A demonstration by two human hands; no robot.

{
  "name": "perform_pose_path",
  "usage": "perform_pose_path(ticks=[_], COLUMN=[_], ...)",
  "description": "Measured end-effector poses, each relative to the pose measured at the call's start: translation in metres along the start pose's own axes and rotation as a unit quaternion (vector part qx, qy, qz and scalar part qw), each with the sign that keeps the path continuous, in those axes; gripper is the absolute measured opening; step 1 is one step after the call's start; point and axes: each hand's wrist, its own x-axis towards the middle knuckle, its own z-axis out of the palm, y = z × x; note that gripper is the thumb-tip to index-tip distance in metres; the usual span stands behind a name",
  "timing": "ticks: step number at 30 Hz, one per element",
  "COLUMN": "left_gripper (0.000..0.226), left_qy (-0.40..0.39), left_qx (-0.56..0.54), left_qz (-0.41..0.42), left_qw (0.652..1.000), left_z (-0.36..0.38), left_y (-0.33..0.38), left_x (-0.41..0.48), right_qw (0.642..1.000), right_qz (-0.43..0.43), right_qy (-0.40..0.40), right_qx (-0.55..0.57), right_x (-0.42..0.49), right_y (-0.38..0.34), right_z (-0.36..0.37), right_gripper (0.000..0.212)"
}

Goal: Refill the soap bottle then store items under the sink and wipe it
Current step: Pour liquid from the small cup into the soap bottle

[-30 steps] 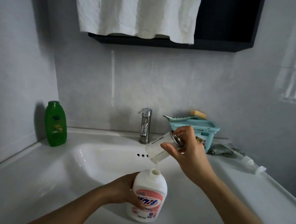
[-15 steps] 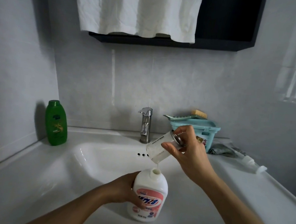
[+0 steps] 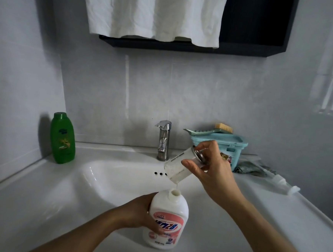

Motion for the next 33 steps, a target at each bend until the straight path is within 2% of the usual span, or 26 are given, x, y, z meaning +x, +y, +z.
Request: perform_pose_path(ticks=[33], left_gripper=[0.070], left_qy=[0.010], left_qx=[0.000], left_qz=[0.000], left_qw=[1.000], left_z=[0.0006], left_y=[-0.0009], left_x=[0.0007], right_qw=[1.000], right_qz=[0.011], right_qy=[-0.012], right_qx=[0.004], right_x=[0.0005], right_y=[0.0018], right_z=[0.0000], right_gripper=[0.046])
